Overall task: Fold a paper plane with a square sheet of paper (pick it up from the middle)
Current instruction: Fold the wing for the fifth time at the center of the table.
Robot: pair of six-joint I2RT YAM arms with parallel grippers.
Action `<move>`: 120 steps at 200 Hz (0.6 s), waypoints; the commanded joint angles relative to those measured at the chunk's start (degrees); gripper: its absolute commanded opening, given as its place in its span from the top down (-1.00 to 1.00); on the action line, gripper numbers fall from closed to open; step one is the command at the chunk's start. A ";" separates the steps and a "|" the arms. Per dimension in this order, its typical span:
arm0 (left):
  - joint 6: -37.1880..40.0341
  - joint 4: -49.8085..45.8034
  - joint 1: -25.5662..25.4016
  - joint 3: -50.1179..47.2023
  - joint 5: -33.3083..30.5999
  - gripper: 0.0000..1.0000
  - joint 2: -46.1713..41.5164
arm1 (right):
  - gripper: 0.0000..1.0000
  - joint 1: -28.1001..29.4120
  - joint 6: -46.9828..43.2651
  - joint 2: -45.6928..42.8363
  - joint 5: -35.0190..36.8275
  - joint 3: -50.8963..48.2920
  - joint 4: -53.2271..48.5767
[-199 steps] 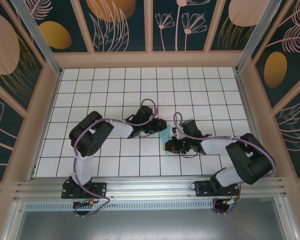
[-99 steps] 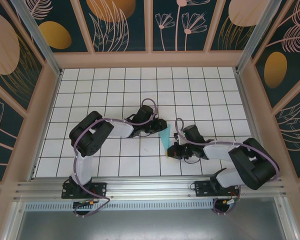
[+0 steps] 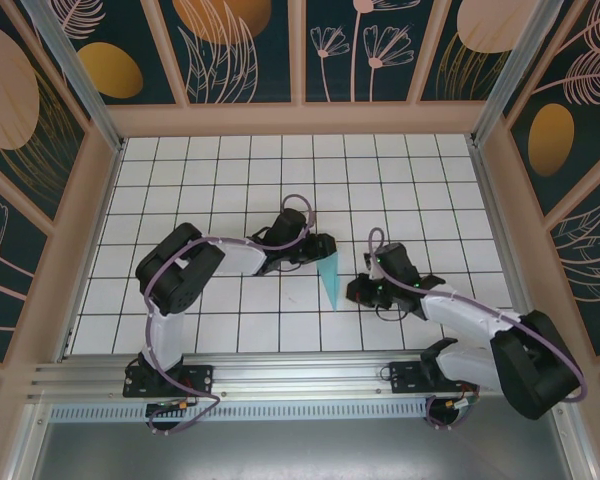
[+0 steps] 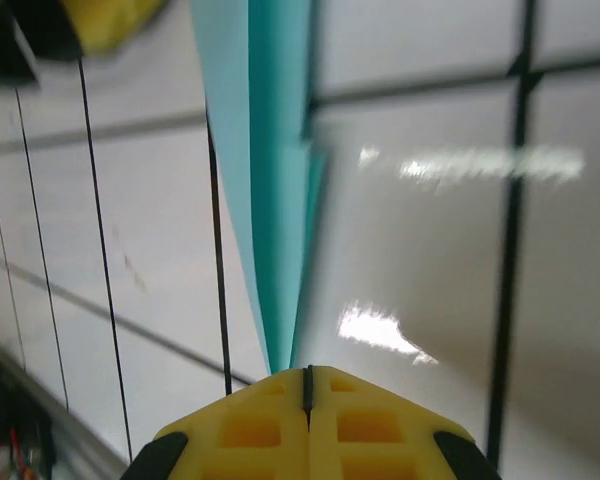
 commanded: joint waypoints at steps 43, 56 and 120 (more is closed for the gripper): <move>3.11 -14.29 -0.30 0.30 -12.89 -0.36 -13.80 | 0.80 -6.08 5.70 -2.95 7.95 -1.54 5.42; 2.16 -17.51 -0.72 -0.35 -15.60 -0.35 -15.82 | 0.68 -6.64 6.19 -3.18 8.25 -2.03 7.30; -1.82 -24.73 -4.52 0.06 -20.20 -0.30 -16.78 | 0.37 -8.38 5.12 -1.05 5.30 -2.60 14.19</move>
